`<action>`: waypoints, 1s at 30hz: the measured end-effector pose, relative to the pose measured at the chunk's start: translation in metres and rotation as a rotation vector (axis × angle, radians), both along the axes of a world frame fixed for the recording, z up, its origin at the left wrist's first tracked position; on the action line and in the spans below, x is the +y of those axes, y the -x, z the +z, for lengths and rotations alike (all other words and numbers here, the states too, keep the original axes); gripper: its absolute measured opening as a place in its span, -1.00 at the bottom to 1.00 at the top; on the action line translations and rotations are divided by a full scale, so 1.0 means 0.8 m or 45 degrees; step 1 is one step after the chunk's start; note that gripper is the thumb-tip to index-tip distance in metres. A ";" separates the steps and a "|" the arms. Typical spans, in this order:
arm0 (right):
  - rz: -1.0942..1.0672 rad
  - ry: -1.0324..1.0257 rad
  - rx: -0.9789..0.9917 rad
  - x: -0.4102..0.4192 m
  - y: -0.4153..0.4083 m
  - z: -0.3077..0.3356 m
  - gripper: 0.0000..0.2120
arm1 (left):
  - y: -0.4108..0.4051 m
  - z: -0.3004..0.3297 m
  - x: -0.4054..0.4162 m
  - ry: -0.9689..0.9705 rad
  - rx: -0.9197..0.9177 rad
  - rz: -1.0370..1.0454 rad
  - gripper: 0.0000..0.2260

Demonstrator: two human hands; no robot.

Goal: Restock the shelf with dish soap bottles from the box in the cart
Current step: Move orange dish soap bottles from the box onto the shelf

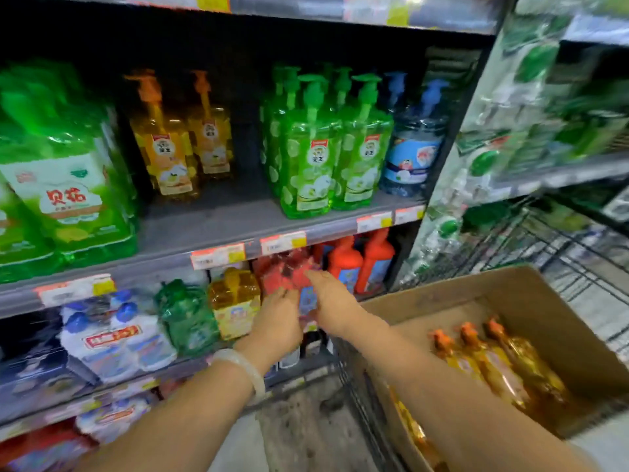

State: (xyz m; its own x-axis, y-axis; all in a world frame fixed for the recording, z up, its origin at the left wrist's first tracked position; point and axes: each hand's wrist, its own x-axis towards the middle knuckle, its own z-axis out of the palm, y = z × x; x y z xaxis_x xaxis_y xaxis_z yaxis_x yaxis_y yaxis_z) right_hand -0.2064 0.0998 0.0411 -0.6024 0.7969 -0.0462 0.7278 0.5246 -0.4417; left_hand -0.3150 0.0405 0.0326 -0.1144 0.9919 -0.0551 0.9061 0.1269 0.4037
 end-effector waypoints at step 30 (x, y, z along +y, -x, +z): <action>-0.252 0.991 -0.352 0.084 -0.387 -0.289 -0.36 | -0.349 -0.252 0.098 0.984 -0.337 0.303 -0.71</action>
